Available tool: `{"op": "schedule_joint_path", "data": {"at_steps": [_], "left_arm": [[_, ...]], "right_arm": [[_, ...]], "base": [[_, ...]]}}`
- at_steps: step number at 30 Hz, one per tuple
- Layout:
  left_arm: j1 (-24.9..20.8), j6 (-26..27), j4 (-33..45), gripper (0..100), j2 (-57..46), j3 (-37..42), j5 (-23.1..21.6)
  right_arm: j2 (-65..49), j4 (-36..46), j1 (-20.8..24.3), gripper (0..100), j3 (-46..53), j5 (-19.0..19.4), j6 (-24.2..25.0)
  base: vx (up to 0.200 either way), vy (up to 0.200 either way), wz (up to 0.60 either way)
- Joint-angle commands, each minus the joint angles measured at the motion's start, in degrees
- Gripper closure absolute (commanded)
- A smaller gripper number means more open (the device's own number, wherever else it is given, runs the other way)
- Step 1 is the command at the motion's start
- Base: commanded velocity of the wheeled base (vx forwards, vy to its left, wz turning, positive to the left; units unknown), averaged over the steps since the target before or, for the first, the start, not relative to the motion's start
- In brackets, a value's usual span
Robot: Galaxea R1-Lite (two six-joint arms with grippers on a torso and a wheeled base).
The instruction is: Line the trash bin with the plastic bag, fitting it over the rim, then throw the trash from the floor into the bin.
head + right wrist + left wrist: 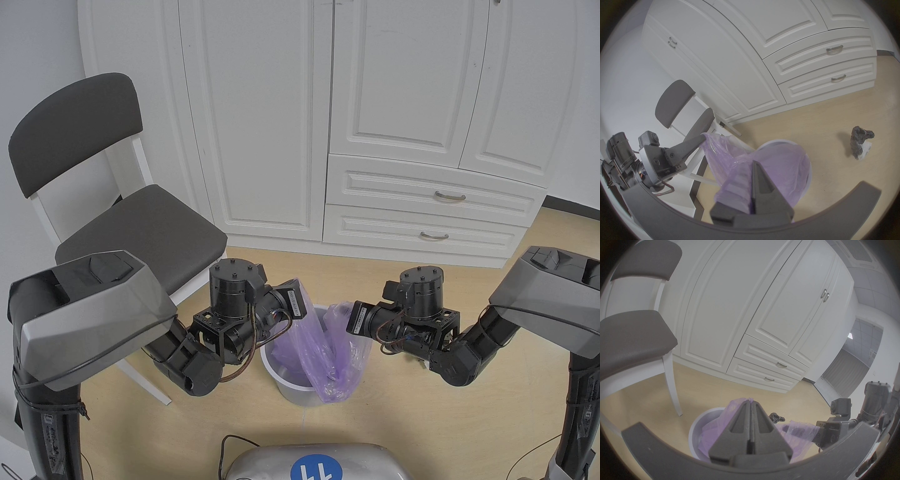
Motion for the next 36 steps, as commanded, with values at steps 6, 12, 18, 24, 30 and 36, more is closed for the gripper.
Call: {"op": "schedule_joint_path", "data": {"at_steps": [6,12,18,24,30,36], "left_arm": [[-0.42,-6.62,7.80,100,4.06,-10.33,3.18],[-0.77,-10.49,12.63,100,6.08,-15.78,3.80],[-0.25,-10.57,12.63,100,7.14,-16.57,3.80],[0.63,-10.84,12.63,100,9.16,-16.48,3.80],[1.25,-12.16,12.72,100,10.83,-16.04,3.80],[1.07,-12.16,12.72,100,11.53,-16.21,3.80]], "right_arm": [[-0.06,5.14,-0.81,100,-2.71,1.70,1.52],[0.29,4.52,-1.60,100,-3.68,1.79,4.68],[2.49,4.17,-1.42,100,-6.05,1.26,7.50],[3.11,4.26,-1.51,100,-6.58,1.35,9.17],[4.78,4.26,-0.99,100,-7.37,1.26,9.25],[5.39,4.35,-1.25,100,-7.81,1.26,9.25]], "base": [[0.000,0.000,0.00],[0.000,0.000,0.00],[0.000,0.000,0.00],[0.000,0.000,0.00],[0.000,0.000,0.00],[0.000,0.000,0.00]]}}
